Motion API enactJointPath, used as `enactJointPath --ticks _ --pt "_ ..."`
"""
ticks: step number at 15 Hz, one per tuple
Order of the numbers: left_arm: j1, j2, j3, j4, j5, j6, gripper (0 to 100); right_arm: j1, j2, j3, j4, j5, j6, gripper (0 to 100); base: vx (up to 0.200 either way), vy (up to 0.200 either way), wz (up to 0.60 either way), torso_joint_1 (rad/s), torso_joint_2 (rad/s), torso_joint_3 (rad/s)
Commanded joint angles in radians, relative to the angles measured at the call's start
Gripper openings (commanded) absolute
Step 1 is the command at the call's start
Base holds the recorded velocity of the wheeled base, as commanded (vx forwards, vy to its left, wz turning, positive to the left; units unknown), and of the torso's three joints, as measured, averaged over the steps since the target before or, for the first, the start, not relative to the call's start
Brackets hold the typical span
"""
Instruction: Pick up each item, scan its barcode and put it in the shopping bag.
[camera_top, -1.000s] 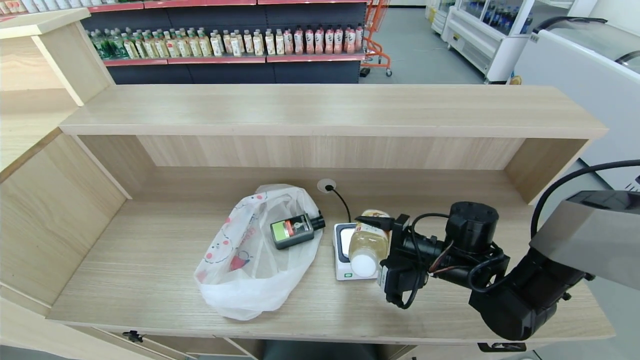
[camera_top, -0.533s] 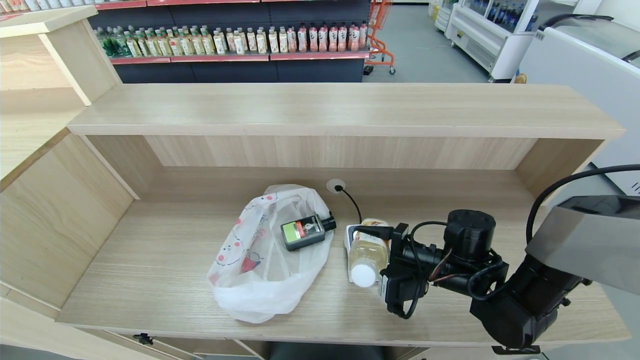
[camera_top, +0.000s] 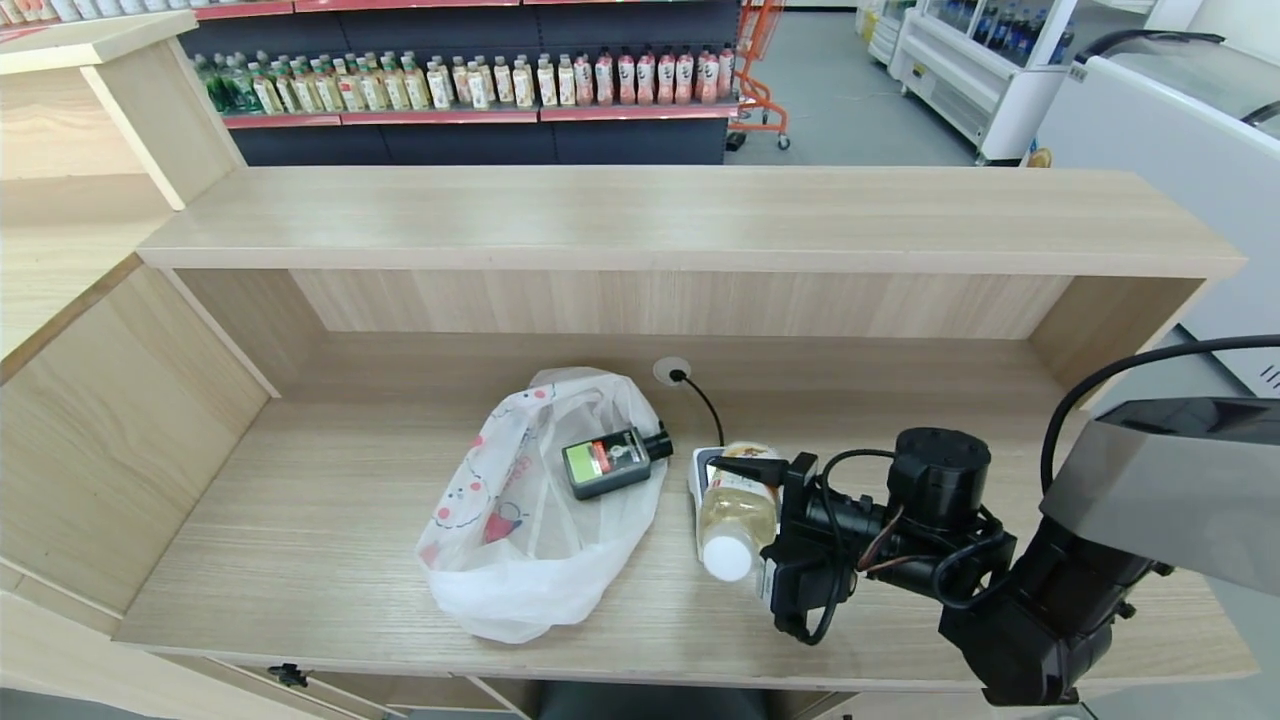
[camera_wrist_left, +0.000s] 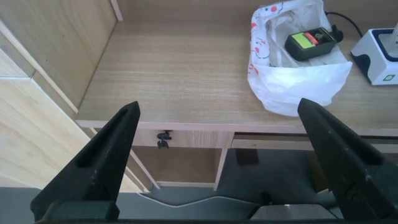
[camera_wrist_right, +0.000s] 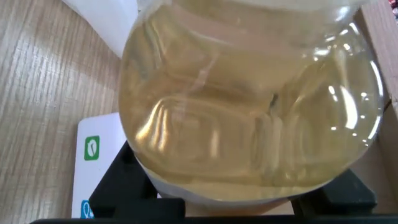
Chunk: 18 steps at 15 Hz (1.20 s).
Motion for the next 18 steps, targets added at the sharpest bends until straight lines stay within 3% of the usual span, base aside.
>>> enactJointPath --ticks 1,18 --pt "0.000 0.000 0.000 0.000 0.000 0.000 100 0.004 0.006 0.001 0.002 0.002 0.000 0 0.000 0.000 0.00 0.000 0.00 0.000" --pt "0.000 0.000 0.000 0.000 0.000 -0.001 100 -0.015 0.016 -0.012 -0.007 -0.058 0.023 0 0.000 0.000 0.00 0.000 0.00 0.000"
